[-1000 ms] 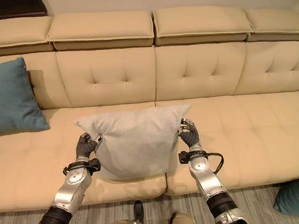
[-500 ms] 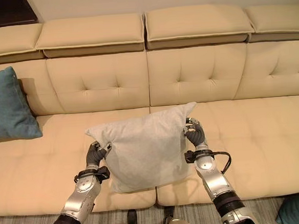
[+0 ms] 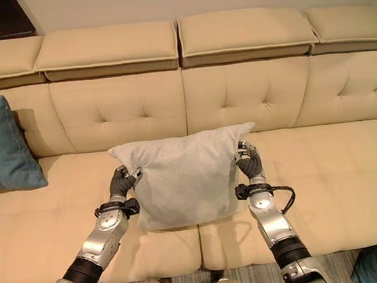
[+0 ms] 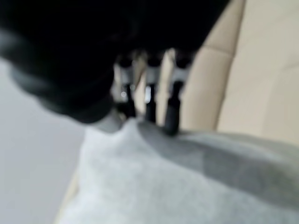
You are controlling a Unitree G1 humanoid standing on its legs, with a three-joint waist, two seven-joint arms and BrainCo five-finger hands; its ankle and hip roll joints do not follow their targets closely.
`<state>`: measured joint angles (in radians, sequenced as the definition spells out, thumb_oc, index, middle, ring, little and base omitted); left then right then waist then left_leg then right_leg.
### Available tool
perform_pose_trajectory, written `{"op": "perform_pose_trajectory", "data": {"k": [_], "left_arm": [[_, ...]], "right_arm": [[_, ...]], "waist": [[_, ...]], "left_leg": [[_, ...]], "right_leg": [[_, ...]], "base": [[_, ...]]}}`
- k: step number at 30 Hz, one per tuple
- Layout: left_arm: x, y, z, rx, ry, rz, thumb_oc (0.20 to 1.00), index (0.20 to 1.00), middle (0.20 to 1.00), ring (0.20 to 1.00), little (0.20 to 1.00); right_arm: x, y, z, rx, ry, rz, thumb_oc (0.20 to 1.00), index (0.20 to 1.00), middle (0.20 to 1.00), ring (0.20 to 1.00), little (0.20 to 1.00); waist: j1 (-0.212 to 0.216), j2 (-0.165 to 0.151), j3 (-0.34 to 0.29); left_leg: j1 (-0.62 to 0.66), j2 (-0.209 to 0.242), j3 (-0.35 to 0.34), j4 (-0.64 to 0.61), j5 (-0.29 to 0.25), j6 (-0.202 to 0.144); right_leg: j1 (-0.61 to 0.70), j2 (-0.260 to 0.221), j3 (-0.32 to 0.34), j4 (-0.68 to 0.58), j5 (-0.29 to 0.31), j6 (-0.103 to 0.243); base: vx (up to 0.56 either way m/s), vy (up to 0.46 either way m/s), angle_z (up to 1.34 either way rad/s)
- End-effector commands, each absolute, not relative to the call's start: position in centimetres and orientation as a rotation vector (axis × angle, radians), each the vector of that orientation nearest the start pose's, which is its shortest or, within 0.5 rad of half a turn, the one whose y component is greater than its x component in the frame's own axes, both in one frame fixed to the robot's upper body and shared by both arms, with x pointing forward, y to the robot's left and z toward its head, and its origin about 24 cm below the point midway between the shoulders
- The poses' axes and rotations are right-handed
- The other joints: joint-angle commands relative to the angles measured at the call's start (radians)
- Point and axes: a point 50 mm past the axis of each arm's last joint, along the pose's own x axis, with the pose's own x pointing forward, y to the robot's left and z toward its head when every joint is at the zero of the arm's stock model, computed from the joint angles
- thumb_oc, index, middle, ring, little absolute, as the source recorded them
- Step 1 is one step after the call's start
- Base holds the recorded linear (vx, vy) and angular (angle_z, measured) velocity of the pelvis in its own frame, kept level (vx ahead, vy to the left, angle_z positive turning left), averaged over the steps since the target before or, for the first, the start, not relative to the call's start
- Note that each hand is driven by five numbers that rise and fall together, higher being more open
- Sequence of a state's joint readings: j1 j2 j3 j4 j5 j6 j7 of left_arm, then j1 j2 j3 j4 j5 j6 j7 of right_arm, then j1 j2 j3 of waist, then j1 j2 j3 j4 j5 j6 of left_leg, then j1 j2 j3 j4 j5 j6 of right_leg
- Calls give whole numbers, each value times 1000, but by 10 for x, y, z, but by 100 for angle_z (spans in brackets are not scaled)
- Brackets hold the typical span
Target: Pick up all the scattered cushions and arrange them neatly on the sofa.
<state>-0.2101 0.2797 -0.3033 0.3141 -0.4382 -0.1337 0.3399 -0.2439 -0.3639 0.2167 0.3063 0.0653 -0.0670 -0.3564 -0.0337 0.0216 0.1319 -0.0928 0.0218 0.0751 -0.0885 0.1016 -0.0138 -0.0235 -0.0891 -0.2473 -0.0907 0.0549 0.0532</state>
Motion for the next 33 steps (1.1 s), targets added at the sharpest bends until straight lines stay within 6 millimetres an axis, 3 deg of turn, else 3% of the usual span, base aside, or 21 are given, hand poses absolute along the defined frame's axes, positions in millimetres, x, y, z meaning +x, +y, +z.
{"op": "perform_pose_trajectory", "data": {"k": [1, 4, 6, 7, 9, 10, 14, 15, 19, 27, 33], "left_arm": [[309, 138, 93, -95, -233, 24, 200, 200, 200, 200, 200], [322, 131, 113, -83, -292, 17, 200, 200, 200, 200, 200], [325, 130, 118, -83, -306, 15, 200, 200, 200, 200, 200], [332, 129, 133, -68, -352, 19, 200, 200, 200, 200, 200], [338, 127, 146, -62, -389, 25, 200, 200, 200, 200, 200], [338, 127, 146, -62, -390, 25, 200, 200, 200, 200, 200], [352, 120, 192, -43, -525, 27, 200, 200, 200, 200, 200], [353, 120, 193, -43, -527, 27, 200, 200, 200, 200, 200], [364, 119, 225, -13, -608, 44, 200, 200, 200, 200, 200], [382, 131, 268, 54, -672, 108, 200, 200, 200, 200, 200], [385, 135, 264, 46, -648, 113, 200, 200, 200, 200, 200]], "right_arm": [[318, -153, 103, -301, -292, -70, 200, 200, 200, 200, 200], [329, -135, 126, -286, -368, -39, 200, 200, 200, 200, 200], [331, -132, 131, -285, -382, -35, 200, 200, 200, 200, 200], [337, -126, 146, -293, -428, -27, 200, 200, 200, 200, 200], [341, -122, 157, -286, -458, -28, 200, 200, 200, 200, 200], [342, -122, 157, -286, -460, -29, 200, 200, 200, 200, 200], [354, -121, 206, -298, -596, -69, 200, 200, 200, 200, 200], [354, -121, 207, -298, -598, -70, 200, 200, 200, 200, 200], [363, -122, 245, -327, -688, -111, 200, 200, 200, 200, 200], [379, -129, 280, -379, -717, -168, 200, 200, 200, 200, 200], [382, -131, 280, -399, -701, -183, 200, 200, 200, 200, 200]], "waist": [[34, -54, -90], [38, -55, -82], [39, -54, -81], [39, -51, -75], [38, -47, -70], [38, -47, -70], [30, -44, -55], [29, -44, -55], [20, -43, -45], [10, -41, -45], [10, -41, -39]], "left_leg": [[-11, 17, -1, 123, -146, -58], [-16, 17, 10, 106, -144, -54], [-18, 17, 10, 101, -142, -54], [-26, 17, 11, 88, -135, -55], [-38, 18, 13, 74, -125, -58], [-40, 19, 13, 73, -125, -58], [-101, 22, 9, 35, -87, -66], [-103, 22, 9, 34, -86, -66], [-167, 19, 2, 18, -54, -80], [-314, 12, -7, 1, 2, -108], [-376, 14, -14, 1, 22, -118]], "right_leg": [[28, -16, 42, 47, -97, 75], [9, -20, 53, 36, -81, 85], [3, -20, 55, 33, -78, 86], [-15, -19, 58, 26, -68, 92], [-36, -18, 63, 17, -58, 96], [-38, -17, 63, 18, -58, 96], [-118, -13, 72, 10, -34, 105], [-121, -13, 72, 10, -33, 105], [-200, -9, 76, 9, -9, 111], [-347, 6, 69, 4, 30, 125], [-410, 2, 67, 3, 38, 130]], "base": [[41, 38, -3], [25, 46, -2], [2, 15, -1], [0, 0, 0], [-11, 18, 0], [-26, 24, -11], [-56, 7, -8], [-44, -1, -2], [-48, -3, -1], [-47, -8, -1], [-6, -3, 2]]}}
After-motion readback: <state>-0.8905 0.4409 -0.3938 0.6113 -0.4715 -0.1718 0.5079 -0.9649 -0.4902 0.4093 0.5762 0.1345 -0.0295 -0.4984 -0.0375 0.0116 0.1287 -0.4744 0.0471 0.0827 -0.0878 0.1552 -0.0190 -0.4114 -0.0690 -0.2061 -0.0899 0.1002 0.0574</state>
